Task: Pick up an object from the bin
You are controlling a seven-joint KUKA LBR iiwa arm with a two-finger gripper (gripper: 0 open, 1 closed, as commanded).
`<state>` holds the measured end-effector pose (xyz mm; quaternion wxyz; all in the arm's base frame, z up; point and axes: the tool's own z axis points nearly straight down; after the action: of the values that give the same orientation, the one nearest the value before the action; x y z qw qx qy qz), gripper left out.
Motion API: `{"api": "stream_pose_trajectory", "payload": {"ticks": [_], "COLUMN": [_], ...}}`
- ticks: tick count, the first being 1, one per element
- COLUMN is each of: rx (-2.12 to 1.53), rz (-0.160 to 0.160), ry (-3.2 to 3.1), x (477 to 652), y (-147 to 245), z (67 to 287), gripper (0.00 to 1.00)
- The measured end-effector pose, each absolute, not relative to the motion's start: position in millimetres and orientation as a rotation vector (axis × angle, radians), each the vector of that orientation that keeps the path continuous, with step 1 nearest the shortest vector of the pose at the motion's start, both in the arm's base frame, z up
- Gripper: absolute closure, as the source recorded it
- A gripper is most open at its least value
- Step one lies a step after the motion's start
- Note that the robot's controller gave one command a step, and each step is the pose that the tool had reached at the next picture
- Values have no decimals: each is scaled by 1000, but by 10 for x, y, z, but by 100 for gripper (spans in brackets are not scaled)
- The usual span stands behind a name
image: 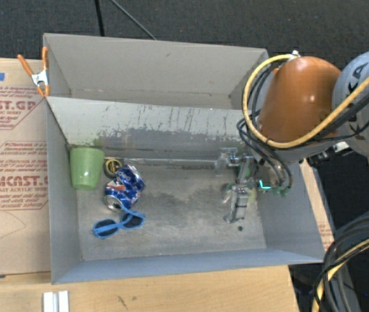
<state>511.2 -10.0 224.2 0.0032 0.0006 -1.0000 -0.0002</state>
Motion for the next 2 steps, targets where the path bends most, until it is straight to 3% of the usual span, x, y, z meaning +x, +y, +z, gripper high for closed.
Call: {"api": "stream_pose_trajectory", "payload": {"ticks": [1,2], "rx": [77,4], "rz": [-1,-3], "ry": [-3133,-3150], "x": [4990,5466], "y": [273,433], "z": [780,1223], "gripper": [0,0]}}
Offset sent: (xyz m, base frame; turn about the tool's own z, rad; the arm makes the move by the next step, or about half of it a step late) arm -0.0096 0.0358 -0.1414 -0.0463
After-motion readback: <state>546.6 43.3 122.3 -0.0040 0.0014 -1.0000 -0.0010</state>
